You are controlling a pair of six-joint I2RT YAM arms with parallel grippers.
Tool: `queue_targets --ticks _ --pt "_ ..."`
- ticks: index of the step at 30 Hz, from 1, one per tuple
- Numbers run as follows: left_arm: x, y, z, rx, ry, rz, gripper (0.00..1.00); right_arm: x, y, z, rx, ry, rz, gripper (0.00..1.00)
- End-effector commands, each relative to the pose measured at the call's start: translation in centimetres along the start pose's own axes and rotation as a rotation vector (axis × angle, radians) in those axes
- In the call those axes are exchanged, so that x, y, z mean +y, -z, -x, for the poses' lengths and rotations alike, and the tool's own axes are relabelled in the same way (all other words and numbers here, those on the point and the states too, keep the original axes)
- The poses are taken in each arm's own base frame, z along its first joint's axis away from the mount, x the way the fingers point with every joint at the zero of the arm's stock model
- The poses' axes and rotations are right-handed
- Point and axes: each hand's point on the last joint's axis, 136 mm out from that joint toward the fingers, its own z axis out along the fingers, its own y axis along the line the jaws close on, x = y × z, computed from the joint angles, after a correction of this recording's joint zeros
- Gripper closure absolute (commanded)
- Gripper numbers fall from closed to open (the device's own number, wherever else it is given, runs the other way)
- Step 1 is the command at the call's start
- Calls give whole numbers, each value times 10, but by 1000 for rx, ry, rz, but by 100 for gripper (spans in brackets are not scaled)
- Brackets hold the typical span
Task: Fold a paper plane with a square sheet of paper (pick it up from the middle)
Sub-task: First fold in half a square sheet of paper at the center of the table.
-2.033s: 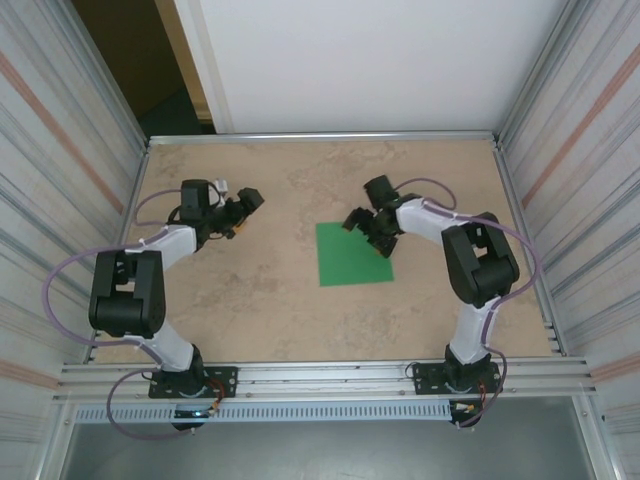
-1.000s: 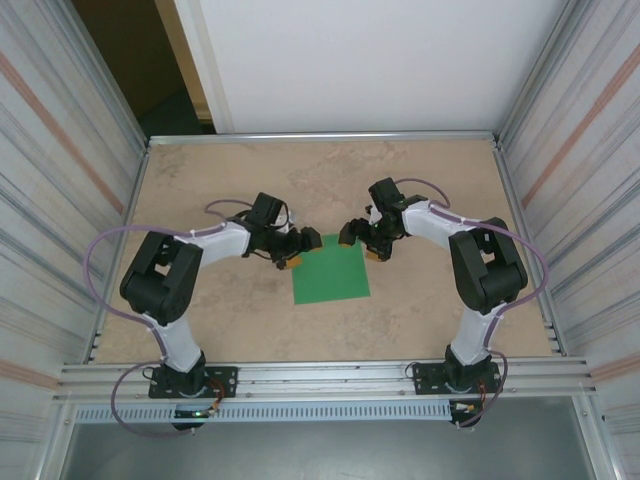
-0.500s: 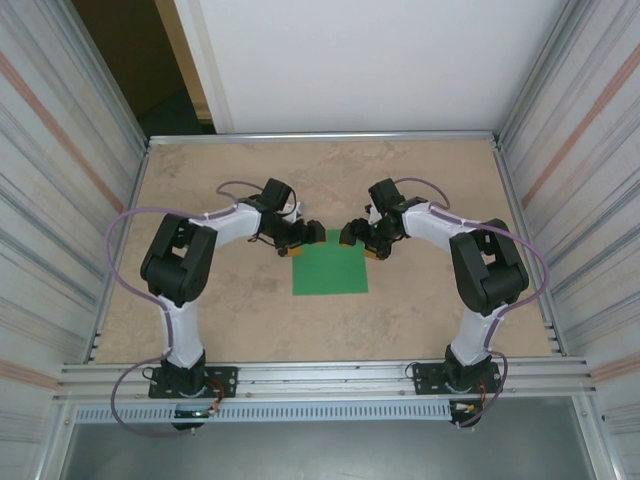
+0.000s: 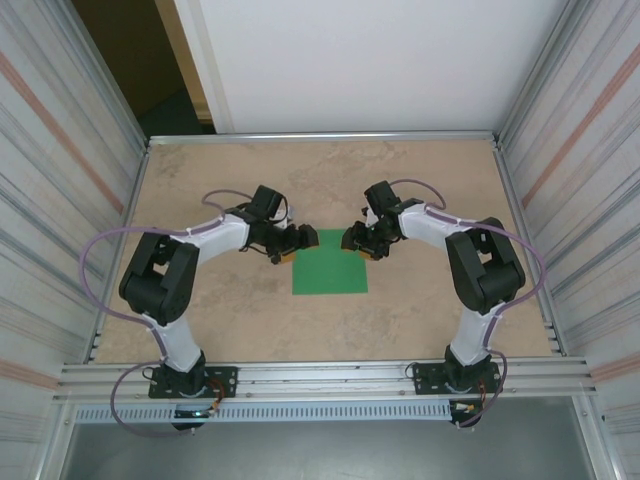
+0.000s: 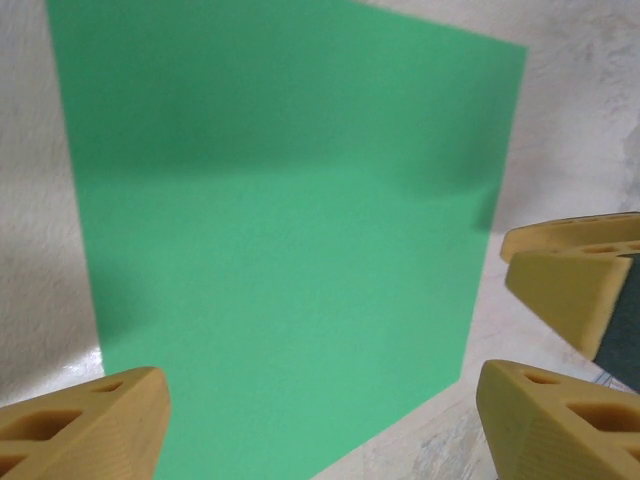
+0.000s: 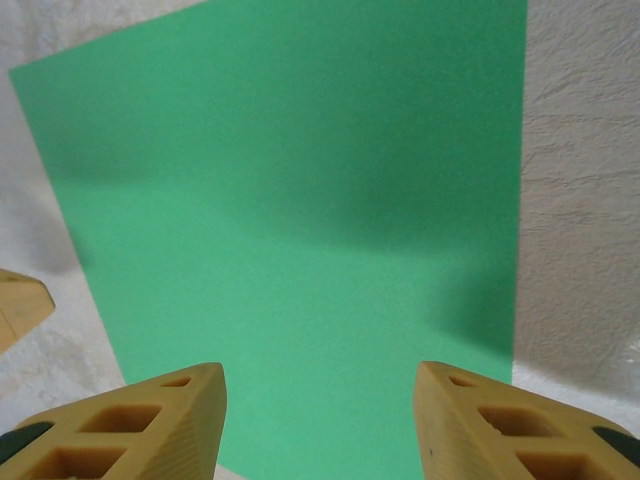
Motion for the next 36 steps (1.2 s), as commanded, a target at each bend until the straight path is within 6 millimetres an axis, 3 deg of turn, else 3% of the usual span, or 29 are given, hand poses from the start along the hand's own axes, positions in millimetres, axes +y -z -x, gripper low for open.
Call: queue_targets --ticks 1,10,22,36 --pt "-3 -5 -2 1 28 -17 17 -3 -5 -1 25 21 -21 47" --pt "-6 -14 -1 15 31 -57 16 -14 -15 -7 51 14 -49 46" --pt "21 -29 -12 27 92 -46 14 -23 -30 -13 90 9 -64 46" --pt "15 -20 -11 -22 65 -117 8 9 -45 -10 91 10 47 47"
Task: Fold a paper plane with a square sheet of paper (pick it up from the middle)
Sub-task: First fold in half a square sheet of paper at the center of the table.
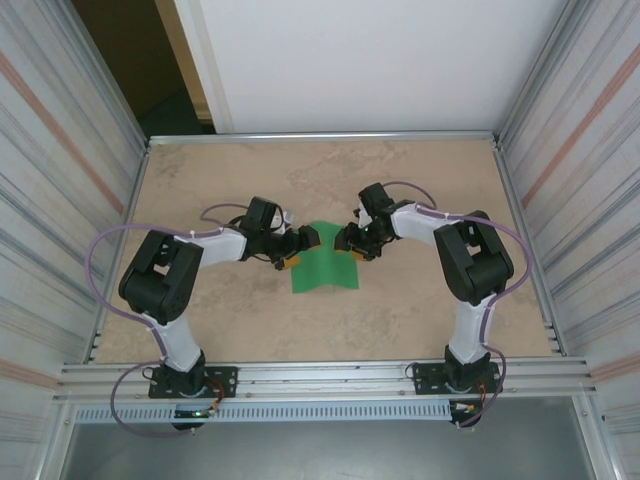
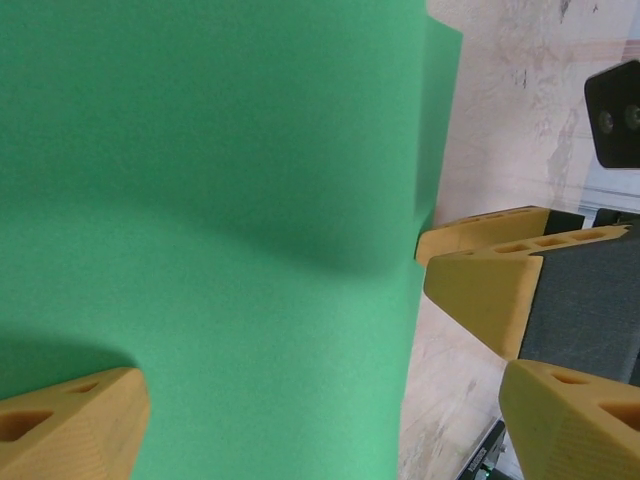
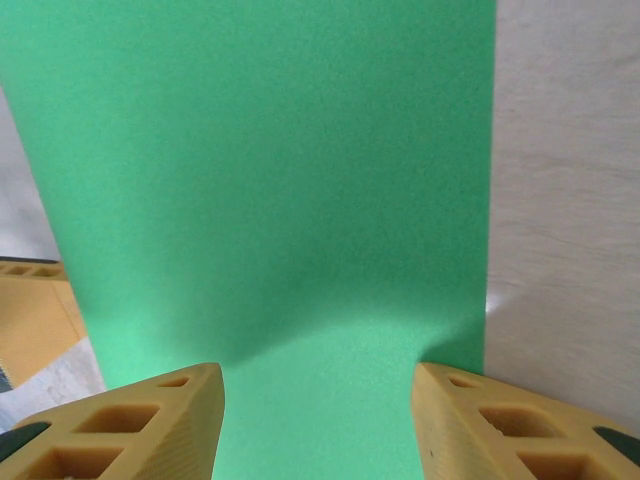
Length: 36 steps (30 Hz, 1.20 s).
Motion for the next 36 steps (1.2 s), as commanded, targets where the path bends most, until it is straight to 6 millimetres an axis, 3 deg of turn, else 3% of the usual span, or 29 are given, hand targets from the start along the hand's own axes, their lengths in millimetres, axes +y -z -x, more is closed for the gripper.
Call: queue_targets --ticks 1,9,29,36 --pt "20 -4 -13 28 22 54 8 -4 -23 -11 55 -25 -8 47" --pt "34 -7 -18 50 42 105 11 15 -37 -17 83 -23 45 52" --pt "57 -8 -25 72 44 233 26 23 -50 -27 114 -57 111 65" --pt "58 -7 -24 70 35 243 39 29 -48 -27 110 -66 140 66"
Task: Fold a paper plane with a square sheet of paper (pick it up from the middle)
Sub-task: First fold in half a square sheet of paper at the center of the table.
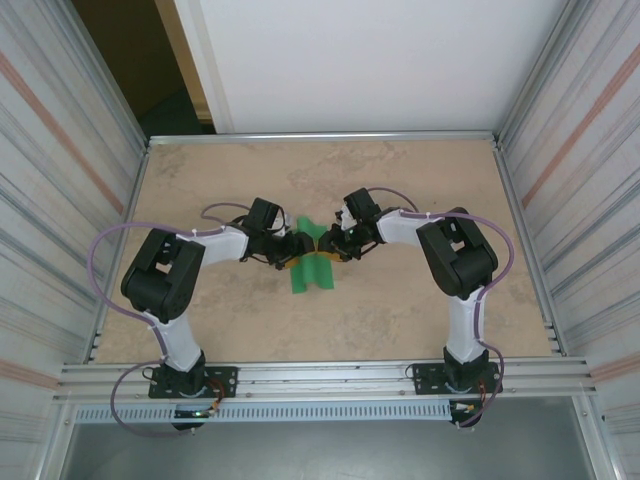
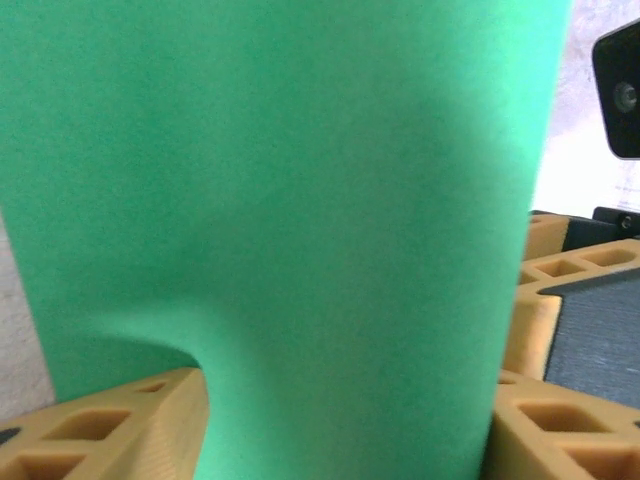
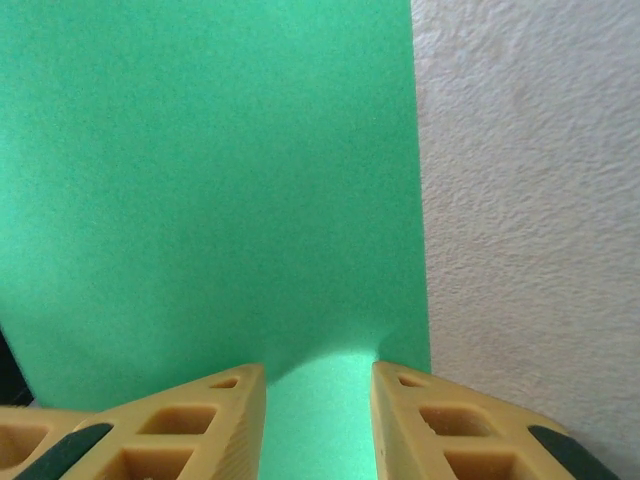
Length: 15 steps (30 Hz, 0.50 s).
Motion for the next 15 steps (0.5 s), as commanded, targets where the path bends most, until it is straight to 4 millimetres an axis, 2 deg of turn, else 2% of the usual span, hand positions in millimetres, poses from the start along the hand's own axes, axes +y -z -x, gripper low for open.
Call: queue_targets --ticks 1,7,11,15 --pt "36 -8 -22 68 37 132 41 -19 -11 -17 50 -62 -43 66" --pt "15 3 -7 15 -36 69 57 -9 13 -4 -28 -44 -16 65" --pt "-6 19 4 -33 -83 -14 66 1 49 12 -147 -24 24 61" --pt "-36 47 16 -89 -124 -144 68 7 93 25 -267 -16 109 53"
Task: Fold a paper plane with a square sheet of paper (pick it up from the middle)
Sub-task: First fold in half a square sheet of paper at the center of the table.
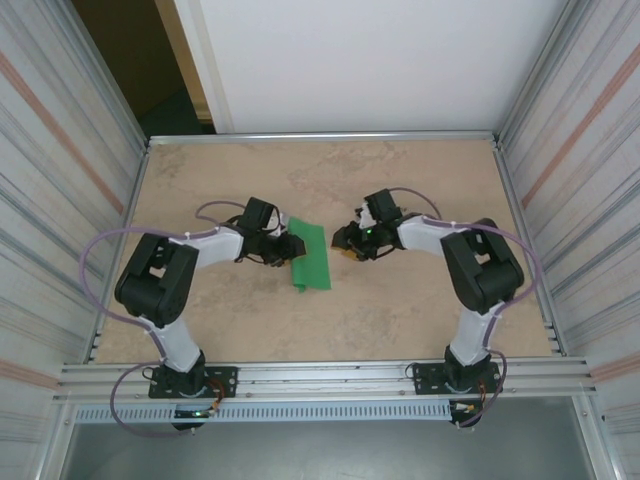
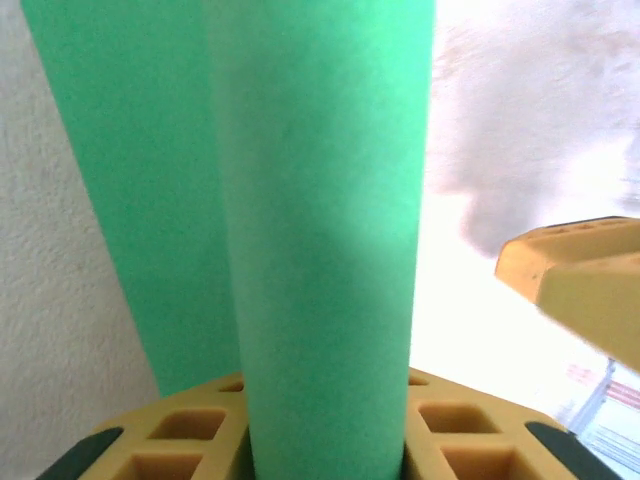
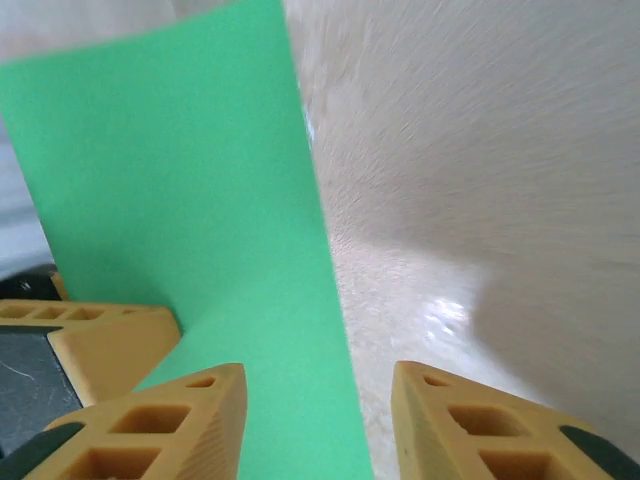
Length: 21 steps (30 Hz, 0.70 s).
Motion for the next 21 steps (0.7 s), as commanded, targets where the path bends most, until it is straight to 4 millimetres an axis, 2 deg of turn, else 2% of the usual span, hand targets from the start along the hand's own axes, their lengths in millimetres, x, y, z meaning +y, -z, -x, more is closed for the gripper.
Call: queue_targets --ticks 1,6,9,14,21 --pt "-44 36 19 -84 -91 -167 68 26 44 25 -140 33 110 49" --pt "-94 77 36 -137 -134 -377 68 55 83 36 -192 87 239 29" --pt "-118 94 42 -138 -148 -466 68 78 95 37 -195 129 324 22" --pt "-152 113 48 -121 -158 -597 68 107 98 37 -165 164 441 18" --pt "-172 124 51 -89 -163 -664 68 143 90 21 -105 272 514 8"
